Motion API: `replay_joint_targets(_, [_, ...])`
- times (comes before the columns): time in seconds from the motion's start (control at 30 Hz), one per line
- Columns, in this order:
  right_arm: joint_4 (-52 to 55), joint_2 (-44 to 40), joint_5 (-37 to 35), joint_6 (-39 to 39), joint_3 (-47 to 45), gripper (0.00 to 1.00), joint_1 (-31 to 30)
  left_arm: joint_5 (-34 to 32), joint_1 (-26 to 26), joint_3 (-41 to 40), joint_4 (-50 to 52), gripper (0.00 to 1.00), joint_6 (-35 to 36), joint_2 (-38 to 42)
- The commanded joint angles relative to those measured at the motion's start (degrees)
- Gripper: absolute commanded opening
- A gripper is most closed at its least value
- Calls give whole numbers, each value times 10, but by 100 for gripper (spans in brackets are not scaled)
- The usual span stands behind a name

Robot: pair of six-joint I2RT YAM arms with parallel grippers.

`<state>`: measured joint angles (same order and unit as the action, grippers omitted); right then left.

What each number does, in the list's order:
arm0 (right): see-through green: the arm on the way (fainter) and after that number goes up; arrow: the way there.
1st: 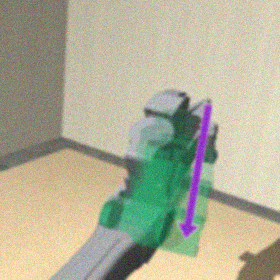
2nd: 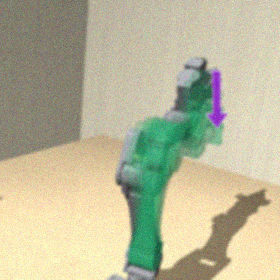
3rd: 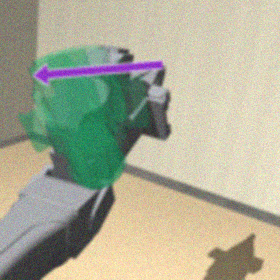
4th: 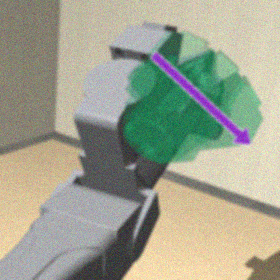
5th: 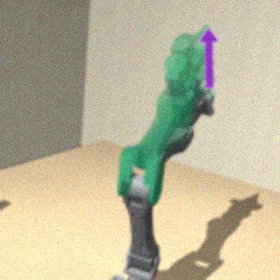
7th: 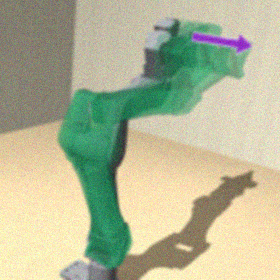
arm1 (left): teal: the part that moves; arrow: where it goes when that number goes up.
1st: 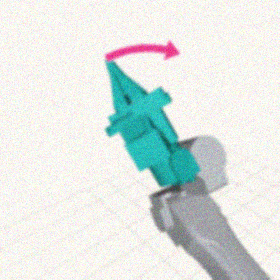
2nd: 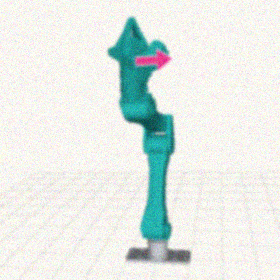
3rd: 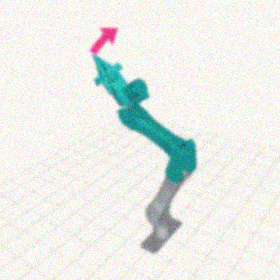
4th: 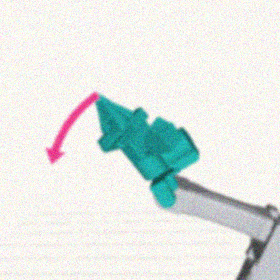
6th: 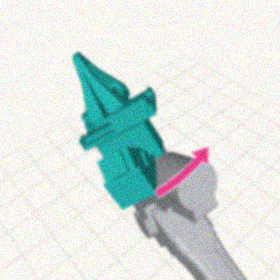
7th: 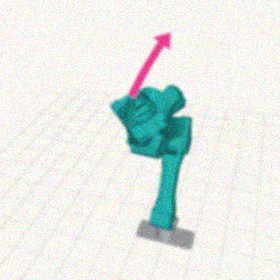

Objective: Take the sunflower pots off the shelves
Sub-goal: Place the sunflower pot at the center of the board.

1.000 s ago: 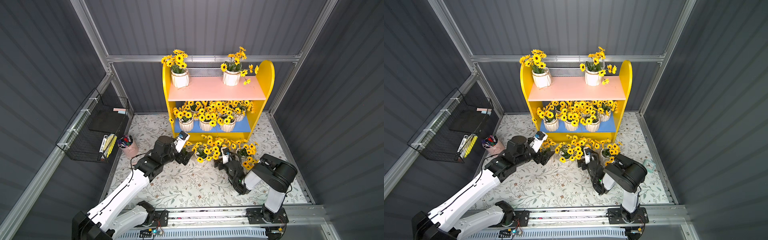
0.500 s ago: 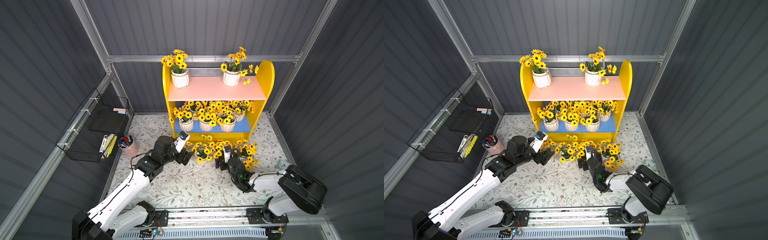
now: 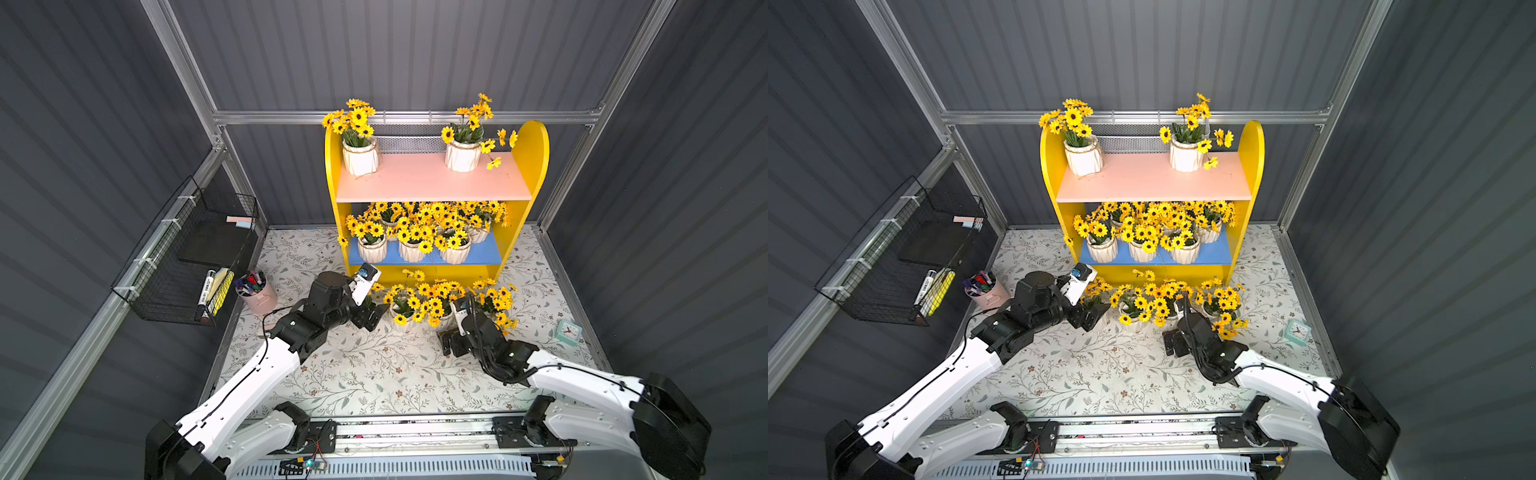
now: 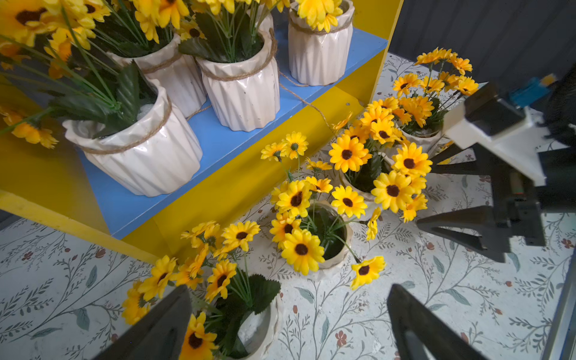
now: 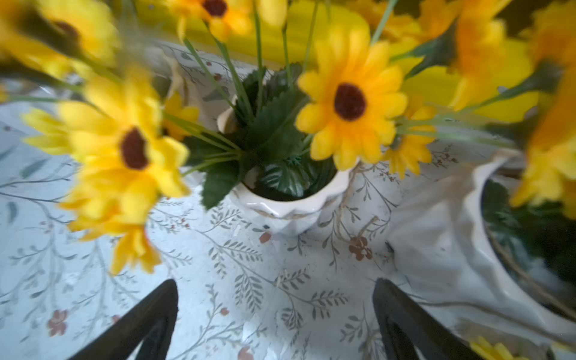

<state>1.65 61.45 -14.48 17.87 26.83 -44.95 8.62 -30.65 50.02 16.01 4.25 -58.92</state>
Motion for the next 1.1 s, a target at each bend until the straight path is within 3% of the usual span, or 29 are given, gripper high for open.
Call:
replay_joint_targets(0.0, [89, -60, 38, 16, 39, 99, -5, 14, -2, 4, 5, 99, 1, 3])
replay_joint_targets(0.23, [181, -113, 37, -30, 136, 99, -7, -13, -2, -2, -2, 99, 4, 19])
replay_joint_targets(0.47, [115, -96, 43, -115, 216, 99, -7, -53, -2, -13, -20, 99, -13, 25])
replay_joint_targets(0.73, [99, 1, -68, -222, 406, 99, 0, -98, -2, -19, -32, 99, -29, 33])
replay_joint_targets(0.83, [64, 27, -59, -259, 442, 99, 22, -98, -2, -24, -39, 99, -34, 35])
replay_joint_targets(1.07, [42, 77, 25, -228, 540, 99, 129, -91, -2, -25, -43, 99, -37, 32])
